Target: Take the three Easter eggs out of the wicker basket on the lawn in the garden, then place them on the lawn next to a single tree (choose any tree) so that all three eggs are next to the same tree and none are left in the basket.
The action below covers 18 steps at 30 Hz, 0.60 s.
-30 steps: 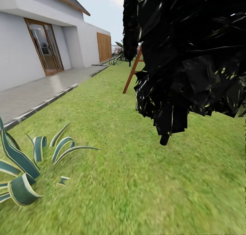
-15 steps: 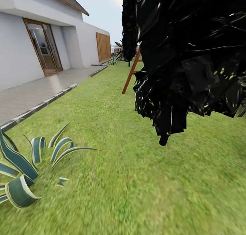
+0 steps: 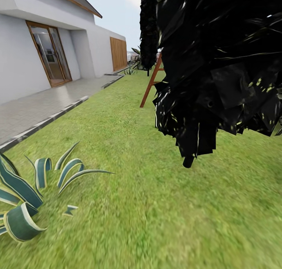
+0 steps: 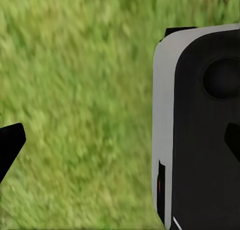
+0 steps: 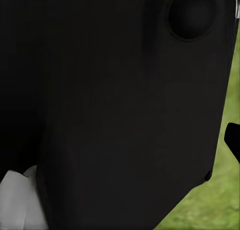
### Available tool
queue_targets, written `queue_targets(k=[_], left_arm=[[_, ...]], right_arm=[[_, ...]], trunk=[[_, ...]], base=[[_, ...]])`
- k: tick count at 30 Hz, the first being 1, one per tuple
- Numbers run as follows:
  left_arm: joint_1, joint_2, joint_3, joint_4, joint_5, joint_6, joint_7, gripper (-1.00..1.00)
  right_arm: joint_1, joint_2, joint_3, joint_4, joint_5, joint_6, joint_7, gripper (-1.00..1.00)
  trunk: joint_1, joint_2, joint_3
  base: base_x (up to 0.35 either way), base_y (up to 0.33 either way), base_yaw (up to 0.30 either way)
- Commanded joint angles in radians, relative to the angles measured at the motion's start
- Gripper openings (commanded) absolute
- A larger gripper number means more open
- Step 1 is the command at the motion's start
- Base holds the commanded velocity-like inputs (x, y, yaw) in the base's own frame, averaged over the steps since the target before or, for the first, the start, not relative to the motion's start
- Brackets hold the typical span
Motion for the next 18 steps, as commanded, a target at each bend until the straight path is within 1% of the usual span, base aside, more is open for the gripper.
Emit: queue_targets(k=[1, 14, 18], left_arm=[[0.000, 0.000, 0.000, 0.001, -0.001, -0.003, 0.001, 1.00], [0.000, 0.000, 0.000, 0.001, -0.001, -0.003, 0.001, 1.00], [0.000, -0.001, 0.000, 0.001, -0.001, -0.003, 0.001, 1.00]], right_arm=[[0.001, 0.001, -0.001, -0.001, 0.000, -0.002, 0.001, 1.00], [0.000, 0.001, -0.005, -0.003, -0.007, -0.002, 0.001, 1.00], [0.000, 0.005, -0.002, -0.001, -0.001, -0.002, 0.001, 1.00]], trunk=[[0.000, 0.000, -0.001], [0.000, 0.000, -0.001], [0.000, 0.000, -0.001]], base=[[0.060, 0.011, 0.000], [0.011, 0.002, 0.000], [0.000, 0.000, 0.030]])
